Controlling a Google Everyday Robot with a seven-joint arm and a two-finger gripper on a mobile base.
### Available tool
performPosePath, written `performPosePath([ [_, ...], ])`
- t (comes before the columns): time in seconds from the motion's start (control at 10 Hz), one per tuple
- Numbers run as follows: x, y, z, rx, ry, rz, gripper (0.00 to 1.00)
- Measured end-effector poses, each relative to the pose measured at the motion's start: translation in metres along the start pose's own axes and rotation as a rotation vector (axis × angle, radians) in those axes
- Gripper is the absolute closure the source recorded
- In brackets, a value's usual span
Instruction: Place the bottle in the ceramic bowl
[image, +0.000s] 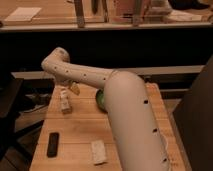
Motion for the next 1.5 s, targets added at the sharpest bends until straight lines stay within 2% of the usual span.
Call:
performPosePath([
  [1.0, 0.007, 0.003, 0.039, 0.043, -0.069, -0.070, 0.20],
  [1.5, 0.005, 0.011, 0.052, 0.053, -0.100, -0.075, 0.20],
])
